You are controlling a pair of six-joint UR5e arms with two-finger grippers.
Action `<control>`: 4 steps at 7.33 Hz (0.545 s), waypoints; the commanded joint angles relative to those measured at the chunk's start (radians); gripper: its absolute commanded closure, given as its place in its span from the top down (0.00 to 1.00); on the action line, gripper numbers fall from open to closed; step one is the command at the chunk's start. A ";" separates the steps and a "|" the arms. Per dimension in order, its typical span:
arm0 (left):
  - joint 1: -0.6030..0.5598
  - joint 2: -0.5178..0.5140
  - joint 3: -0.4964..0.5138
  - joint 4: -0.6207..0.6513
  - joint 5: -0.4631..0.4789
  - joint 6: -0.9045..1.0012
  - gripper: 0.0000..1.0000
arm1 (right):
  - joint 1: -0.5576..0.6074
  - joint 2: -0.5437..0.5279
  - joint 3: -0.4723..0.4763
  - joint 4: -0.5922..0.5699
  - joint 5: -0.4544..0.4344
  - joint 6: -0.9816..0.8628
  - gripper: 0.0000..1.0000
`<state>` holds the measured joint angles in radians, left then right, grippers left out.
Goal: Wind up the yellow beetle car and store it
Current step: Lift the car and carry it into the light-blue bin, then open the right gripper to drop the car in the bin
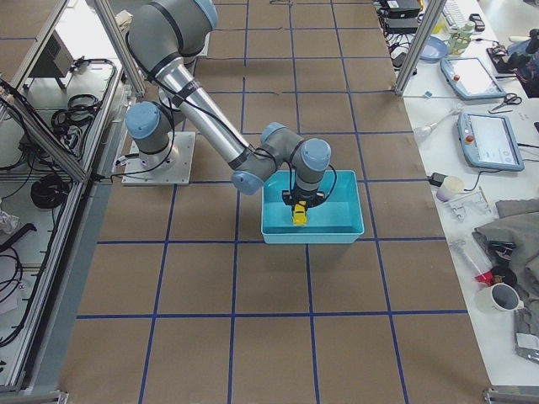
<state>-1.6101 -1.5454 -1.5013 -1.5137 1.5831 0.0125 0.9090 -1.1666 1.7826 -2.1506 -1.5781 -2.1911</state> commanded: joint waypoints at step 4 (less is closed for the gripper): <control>-0.005 -0.002 0.009 0.030 0.000 0.001 1.00 | 0.097 -0.243 -0.124 0.322 0.024 0.311 1.00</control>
<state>-1.6162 -1.5472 -1.4948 -1.5014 1.5840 0.0128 0.9621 -1.3379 1.7172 -1.9664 -1.5638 -1.9773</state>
